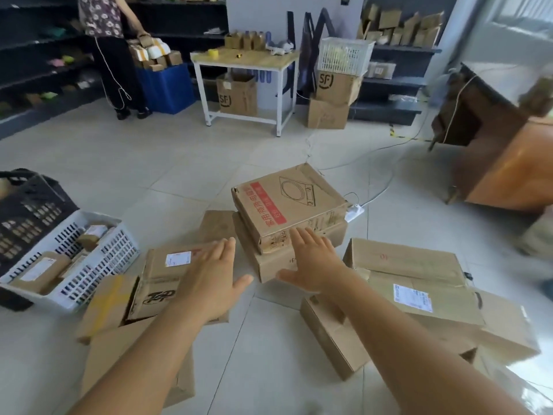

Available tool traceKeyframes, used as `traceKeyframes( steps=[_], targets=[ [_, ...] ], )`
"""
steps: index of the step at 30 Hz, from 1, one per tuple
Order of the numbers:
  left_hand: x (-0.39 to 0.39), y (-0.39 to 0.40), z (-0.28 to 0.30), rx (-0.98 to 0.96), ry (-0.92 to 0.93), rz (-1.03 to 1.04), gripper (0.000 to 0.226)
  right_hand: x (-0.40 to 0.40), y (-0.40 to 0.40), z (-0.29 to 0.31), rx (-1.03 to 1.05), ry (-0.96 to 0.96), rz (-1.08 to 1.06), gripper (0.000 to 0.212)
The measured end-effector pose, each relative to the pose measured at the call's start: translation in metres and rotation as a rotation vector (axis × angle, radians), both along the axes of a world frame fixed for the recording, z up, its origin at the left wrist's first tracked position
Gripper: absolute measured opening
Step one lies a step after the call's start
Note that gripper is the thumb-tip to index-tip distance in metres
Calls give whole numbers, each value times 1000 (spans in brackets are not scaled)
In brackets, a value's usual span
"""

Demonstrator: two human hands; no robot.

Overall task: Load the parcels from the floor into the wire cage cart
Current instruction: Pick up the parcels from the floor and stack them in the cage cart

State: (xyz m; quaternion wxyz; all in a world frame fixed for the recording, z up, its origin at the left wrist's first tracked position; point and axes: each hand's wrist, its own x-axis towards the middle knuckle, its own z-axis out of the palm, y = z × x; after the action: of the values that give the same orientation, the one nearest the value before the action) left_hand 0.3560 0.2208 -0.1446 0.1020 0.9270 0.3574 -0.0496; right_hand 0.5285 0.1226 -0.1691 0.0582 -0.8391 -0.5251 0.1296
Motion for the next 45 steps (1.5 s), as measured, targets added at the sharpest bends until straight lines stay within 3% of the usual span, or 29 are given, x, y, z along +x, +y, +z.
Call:
traceKeyframes(
  steps=[14, 30, 38, 45],
  targets=[
    [241, -17, -55, -85, 35, -256, 81, 194, -84, -47, -51, 48, -410, 96],
    [408, -30, -154, -286, 196, -509, 79, 299, -157, -133, -174, 173, -936, 95],
    [458, -38, -231, -209, 327, -464, 79, 367, -199, -210, -249, 192, -965, 96],
    [496, -58, -314, -206, 390, -290, 82, 445, -255, -296, -345, 206, -891, 100]
  ],
)
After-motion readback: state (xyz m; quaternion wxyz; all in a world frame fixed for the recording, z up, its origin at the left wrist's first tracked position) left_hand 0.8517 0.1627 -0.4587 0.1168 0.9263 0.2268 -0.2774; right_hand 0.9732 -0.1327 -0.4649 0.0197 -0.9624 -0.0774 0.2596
